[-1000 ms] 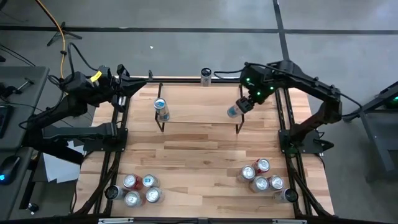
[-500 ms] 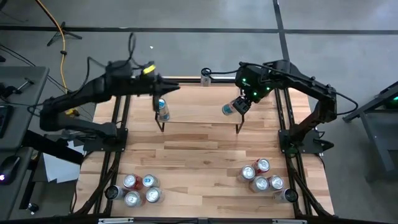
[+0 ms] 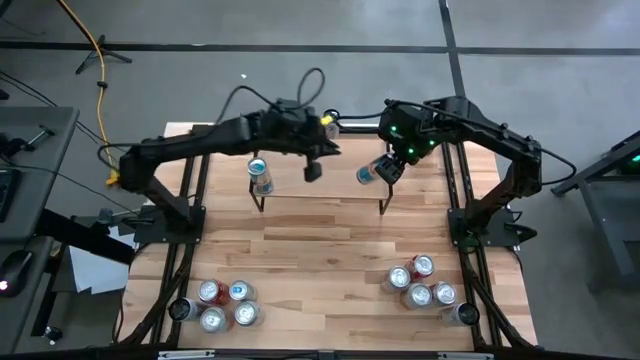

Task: Place canned beverage on shelf
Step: Put the right blue soda can aligned with the other blue soda can on the shelf

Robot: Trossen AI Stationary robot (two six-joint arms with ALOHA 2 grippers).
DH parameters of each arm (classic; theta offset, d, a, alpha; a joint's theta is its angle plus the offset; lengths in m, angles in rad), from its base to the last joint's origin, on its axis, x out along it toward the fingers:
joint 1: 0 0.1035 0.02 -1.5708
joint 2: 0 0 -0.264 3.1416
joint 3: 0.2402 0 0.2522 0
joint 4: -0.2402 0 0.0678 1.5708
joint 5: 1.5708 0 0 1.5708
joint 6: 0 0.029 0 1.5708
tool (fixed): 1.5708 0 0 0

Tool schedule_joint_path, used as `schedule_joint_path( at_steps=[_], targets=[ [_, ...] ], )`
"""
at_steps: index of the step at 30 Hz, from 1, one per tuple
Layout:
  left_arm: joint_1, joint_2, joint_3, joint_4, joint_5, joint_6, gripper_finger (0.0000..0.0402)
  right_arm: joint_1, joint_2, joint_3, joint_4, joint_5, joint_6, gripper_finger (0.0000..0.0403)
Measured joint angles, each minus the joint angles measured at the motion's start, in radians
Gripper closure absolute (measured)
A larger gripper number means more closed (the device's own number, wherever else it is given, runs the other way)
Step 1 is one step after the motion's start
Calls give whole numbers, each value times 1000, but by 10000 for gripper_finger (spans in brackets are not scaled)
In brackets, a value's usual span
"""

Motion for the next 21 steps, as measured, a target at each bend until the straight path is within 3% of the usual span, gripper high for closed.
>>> schedule_joint_path(
  at_steps=[10,21],
  targets=[
    [-10,132,2,162,50,-4,401,-3,35,-2,9,25,-78,183],
    [-7,214,-1,178,148,-10,401,0,91,-3,3,34,-156,174]
  ],
)
